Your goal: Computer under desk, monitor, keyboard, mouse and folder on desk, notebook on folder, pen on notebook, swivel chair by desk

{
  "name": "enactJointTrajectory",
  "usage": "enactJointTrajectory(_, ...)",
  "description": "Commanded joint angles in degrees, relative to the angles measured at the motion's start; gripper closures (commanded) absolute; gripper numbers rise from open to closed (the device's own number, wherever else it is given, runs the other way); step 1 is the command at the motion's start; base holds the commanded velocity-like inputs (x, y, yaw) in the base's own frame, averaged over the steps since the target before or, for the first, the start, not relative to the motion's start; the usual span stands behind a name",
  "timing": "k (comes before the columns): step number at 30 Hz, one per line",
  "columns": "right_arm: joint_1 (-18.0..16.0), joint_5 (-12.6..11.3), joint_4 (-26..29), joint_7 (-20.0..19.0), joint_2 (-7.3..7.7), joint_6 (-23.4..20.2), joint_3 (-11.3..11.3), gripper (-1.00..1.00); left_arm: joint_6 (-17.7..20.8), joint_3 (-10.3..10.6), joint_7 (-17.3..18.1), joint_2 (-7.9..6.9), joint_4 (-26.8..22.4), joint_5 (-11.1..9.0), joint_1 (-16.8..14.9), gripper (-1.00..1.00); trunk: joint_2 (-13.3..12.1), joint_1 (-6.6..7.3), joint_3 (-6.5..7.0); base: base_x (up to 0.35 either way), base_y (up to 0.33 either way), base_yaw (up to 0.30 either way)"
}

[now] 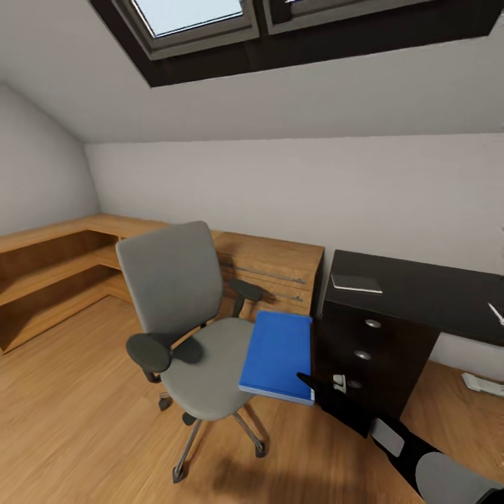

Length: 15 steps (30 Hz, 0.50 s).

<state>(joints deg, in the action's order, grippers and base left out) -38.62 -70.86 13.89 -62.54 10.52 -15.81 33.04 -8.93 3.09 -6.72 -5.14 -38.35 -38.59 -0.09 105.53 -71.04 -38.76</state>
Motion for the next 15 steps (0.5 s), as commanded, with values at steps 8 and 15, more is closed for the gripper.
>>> enactJointTrajectory(8, -0.05, -0.53, 0.00, -0.04, 0.02, -0.33, 0.44, 1.00, -0.29, 0.34, -0.39, -0.13, 0.76, -0.25, 0.00, -1.00, -3.20, 1.77, 1.51, 0.000, 0.000, -0.191)
enactJointTrajectory(15, -0.05, -0.56, -0.11, -0.11, 0.02, 0.18, 0.44, 1.00, -0.29, 0.33, -0.39, -0.13, 0.89, -0.27, -0.03, -1.00, -6.00, 3.31, 2.77, 0.000, 0.000, -0.112)
